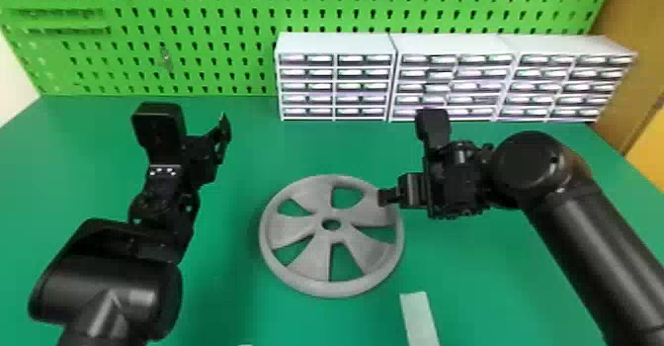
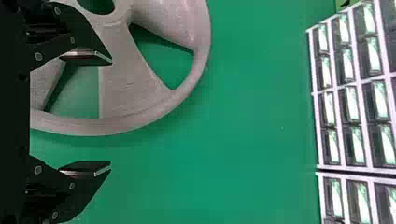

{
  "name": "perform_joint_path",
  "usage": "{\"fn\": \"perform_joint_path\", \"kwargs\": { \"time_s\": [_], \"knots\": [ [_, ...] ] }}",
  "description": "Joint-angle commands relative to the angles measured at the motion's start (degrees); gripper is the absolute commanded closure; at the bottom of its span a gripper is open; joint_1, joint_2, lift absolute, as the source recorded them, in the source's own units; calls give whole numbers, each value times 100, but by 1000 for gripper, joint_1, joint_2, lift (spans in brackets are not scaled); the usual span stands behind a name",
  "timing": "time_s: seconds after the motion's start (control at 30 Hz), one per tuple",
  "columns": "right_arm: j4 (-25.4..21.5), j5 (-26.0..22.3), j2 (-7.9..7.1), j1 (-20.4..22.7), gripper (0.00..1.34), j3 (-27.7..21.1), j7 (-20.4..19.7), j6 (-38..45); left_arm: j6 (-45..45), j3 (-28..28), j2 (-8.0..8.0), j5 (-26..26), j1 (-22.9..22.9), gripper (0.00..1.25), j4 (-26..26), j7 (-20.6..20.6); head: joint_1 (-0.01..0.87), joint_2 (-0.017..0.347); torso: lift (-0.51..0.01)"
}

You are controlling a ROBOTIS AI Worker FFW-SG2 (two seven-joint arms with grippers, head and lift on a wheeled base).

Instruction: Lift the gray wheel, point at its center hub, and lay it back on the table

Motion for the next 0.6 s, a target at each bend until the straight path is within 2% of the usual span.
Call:
{"fn": "perform_joint_path", "kwargs": {
  "time_s": [0.0, 0.57],
  "knots": [
    [167, -72, -4, -98, 472, 238, 0, -45, -188, 78, 105, -68, 139, 524, -67, 4, 692, 48, -96],
    [519, -116, 5, -221, 472, 528, 0, -159, -838, 315, 236, 134, 420, 524, 152, -5, 692, 48, -96]
  ]
}}
